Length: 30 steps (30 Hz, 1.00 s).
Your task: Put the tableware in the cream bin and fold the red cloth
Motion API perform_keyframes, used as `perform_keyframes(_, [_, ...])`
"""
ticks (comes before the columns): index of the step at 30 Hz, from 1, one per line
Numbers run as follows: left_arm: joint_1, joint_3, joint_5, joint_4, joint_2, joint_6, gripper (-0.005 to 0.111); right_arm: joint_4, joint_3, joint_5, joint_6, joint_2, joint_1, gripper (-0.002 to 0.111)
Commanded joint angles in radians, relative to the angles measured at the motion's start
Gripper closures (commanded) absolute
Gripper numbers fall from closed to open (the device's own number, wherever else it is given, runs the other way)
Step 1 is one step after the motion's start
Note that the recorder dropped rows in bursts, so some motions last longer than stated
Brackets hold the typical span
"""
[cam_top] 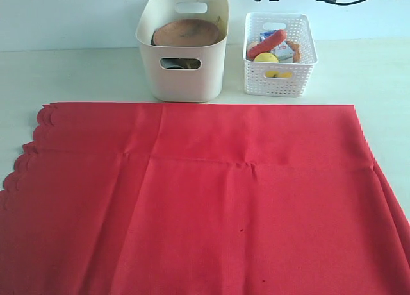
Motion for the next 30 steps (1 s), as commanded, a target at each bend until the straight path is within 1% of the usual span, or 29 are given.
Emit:
perform_keyframes(1, [0.002,0.003,-0.003,-0.003,-0.005,0.006,0.107,-0.161,-0.008,0.098,0.028,-0.053,-0.057,0.055])
perform_keyframes(5, [0.002,0.003,-0.003,-0.003,-0.005,0.006,0.107,-0.355,-0.008,0.166,0.113,-0.111,-0.092,0.072])
perform_keyframes(6, [0.002,0.003,-0.003,-0.003,-0.005,0.006,0.107,-0.433,-0.008,0.181,0.138,-0.133,-0.097,0.078])
perform_keyframes(10, [0.002,0.003,-0.003,-0.003,-0.005,0.006,0.107,-0.660,-0.008,0.203,0.209,-0.216,-0.105,0.096])
perform_keyframes(12, [0.002,0.003,-0.003,-0.003,-0.005,0.006,0.107,-0.705,-0.008,0.200,0.245,-0.258,-0.105,0.103])
perform_keyframes(14, [0.002,0.003,-0.003,-0.003,-0.005,0.006,0.107,-0.709,-0.008,0.197,0.260,-0.301,-0.105,0.108])
perform_keyframes(17, [0.002,0.003,-0.003,-0.003,-0.005,0.006,0.107,-0.721,-0.008,0.201,0.288,-0.352,-0.105,0.108])
perform_keyframes(22, [0.002,0.003,-0.003,-0.003,-0.005,0.006,0.107,-0.846,0.066,0.200,0.341,-0.443,-0.105,0.108])
perform_keyframes(26, [0.002,0.003,-0.003,-0.003,-0.005,0.006,0.107,-0.922,0.191,0.176,0.357,-0.536,-0.105,0.108])
perform_keyframes(30, [0.002,0.003,-0.003,-0.003,-0.005,0.006,0.107,-0.948,0.371,0.096,0.357,-0.650,-0.102,0.108])
